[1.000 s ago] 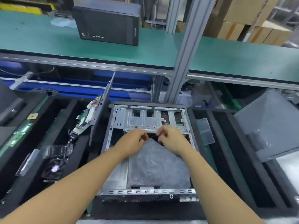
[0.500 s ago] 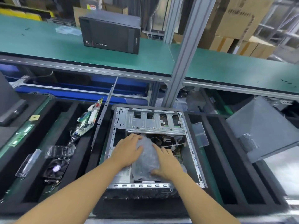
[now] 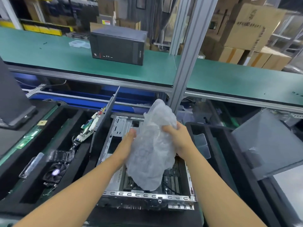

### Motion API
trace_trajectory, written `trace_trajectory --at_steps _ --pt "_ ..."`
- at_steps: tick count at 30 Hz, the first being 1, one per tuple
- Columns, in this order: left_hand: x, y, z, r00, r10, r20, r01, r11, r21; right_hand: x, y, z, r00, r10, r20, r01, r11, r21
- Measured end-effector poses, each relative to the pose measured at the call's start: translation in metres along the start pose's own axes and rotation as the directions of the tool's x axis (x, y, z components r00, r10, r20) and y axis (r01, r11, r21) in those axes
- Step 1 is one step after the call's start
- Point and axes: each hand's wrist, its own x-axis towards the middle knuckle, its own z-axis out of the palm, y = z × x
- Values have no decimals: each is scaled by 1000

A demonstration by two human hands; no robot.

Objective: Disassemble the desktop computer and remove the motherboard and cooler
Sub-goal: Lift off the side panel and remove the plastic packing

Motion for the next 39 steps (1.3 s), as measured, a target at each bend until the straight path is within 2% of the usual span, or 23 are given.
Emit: trace_trajectory --at_steps 3,6,7,9,12,14,15,16,18,19,21,22,23,24,25,27,28,30,31,33,34,37,39 --pt "-2 8 6 998 -62 18 64 981 -184 7 6 -11 996 78 -45 -68 977 200" --pt "-5 14 3 966 -215 141 256 856 -450 8 21 -23 991 124 -42 -110 963 245" --pt "-6 15 2 960 -227 165 278 846 -455 7 26 -24 992 122 -26 -115 974 193" --pt "-9 16 9 962 -218 163 266 880 -393 4 32 -19 999 43 -22 -46 992 -117" --pt "-6 9 32 998 -43 39 50 975 -217 -2 43 3 989 -134 -68 73 823 -564" --pt "-11 5 56 992 98 85 -90 992 -93 -13 47 28 973 -202 -111 63 698 -713" --pt "-15 5 65 990 108 96 -100 992 -81 -17 48 37 965 -237 -116 74 665 -743" --pt "-18 5 70 993 95 71 -89 993 -84 -19 48 42 968 -237 -82 92 641 -762" --pt "-23 3 71 998 65 -2 -65 989 -134 -16 43 44 990 -43 135 133 609 -782" --pt "-27 4 68 998 45 -35 -50 984 -171 -16 38 42 948 87 306 176 660 -731" --pt "-34 7 56 990 -3 -140 -32 968 -250 -20 30 40 755 241 610 148 844 -516" --pt "-36 9 47 981 -2 -194 -50 964 -261 -22 26 40 680 252 688 102 897 -430" --pt "-39 10 38 970 13 -244 -74 967 -243 -24 22 44 650 236 722 96 917 -387" --pt "-43 13 28 956 21 -292 -88 972 -218 -26 20 50 668 185 721 156 912 -379" --pt "-47 15 18 938 4 -346 -77 977 -199 -26 19 58 728 96 679 249 886 -391" --pt "-58 16 -6 881 -69 -467 -23 982 -188 -27 16 74 852 -112 511 371 818 -439" --pt "-67 14 -20 861 -103 -499 -6 977 -211 -28 17 84 873 -177 455 398 798 -453" --pt "-87 11 -49 872 -133 -472 -25 949 -314 -39 18 108 879 -115 462 338 835 -434" --pt "-99 11 -62 892 -124 -434 -38 937 -346 -45 20 122 872 -8 489 214 905 -367" --pt "-121 9 -85 906 -98 -411 -61 932 -357 -58 28 151 811 149 566 -10 971 -240" --pt "-133 8 -96 903 -78 -423 -82 934 -348 -68 32 169 791 171 588 -15 965 -260" --pt "-173 0 -130 870 -21 -492 -165 930 -330 -106 51 230 861 81 503 206 848 -488" --pt "-206 -12 -156 857 22 -515 -179 949 -258 -139 63 276 901 -74 427 368 650 -665"
